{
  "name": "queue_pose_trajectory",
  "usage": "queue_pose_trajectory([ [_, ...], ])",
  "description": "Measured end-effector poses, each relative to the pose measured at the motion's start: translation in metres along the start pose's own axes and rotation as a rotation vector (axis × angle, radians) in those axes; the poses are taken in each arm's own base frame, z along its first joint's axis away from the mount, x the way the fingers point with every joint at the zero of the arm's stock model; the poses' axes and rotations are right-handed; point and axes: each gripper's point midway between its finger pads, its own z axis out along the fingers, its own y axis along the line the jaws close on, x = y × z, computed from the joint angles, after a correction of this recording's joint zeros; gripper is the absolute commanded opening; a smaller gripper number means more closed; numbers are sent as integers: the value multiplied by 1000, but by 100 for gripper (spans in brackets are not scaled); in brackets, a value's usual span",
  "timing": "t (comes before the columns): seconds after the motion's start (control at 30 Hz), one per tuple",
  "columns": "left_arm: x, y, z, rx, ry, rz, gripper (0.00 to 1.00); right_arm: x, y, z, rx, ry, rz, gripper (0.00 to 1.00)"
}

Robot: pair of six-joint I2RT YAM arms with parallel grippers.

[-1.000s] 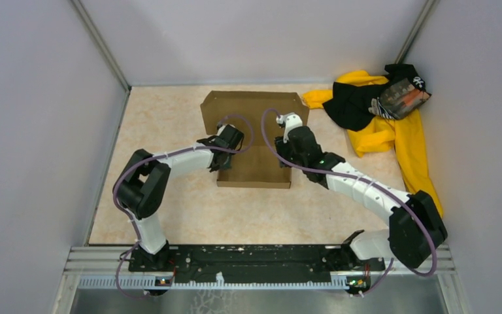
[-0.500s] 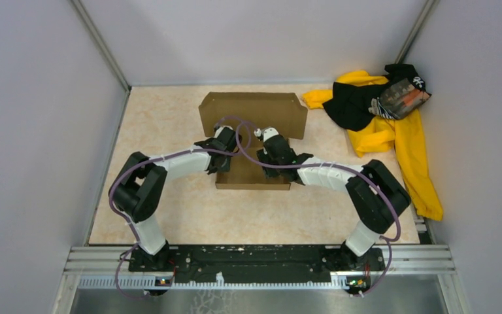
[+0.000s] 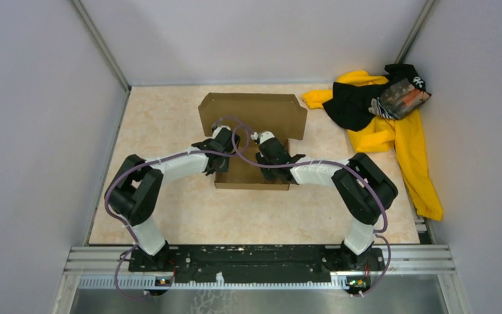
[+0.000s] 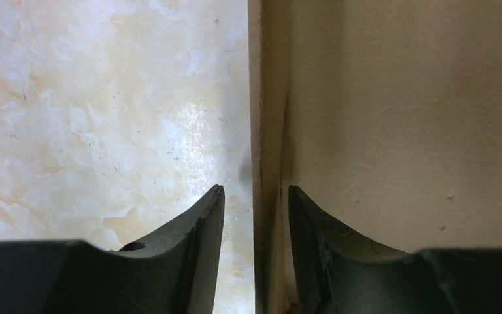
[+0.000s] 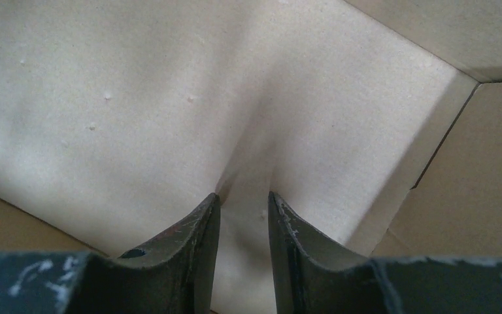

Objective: Fold the paper box

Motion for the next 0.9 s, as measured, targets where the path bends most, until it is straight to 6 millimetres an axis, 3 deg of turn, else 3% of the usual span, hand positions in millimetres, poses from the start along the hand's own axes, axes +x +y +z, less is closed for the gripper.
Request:
queue_pose_trajectory([
  [0.27,1,4,0,-16,-4,2,33,-1,2,1,-1,-5,6,32],
  [0.53,1,11,1,-48,-4,-6,32,-1,5,1,-6,-9,9,32],
  [0.63,0,15,1,-64,-5,-18,33,-1,6,2,-8,-10,8,32],
  [0.77,2,23,3,-91,-4,-43,49,-3,9,3,-13,-15,5,32],
  [0.9,2,34,2,-113,-6,-64,56,-3,9,3,-12,-16,5,33],
])
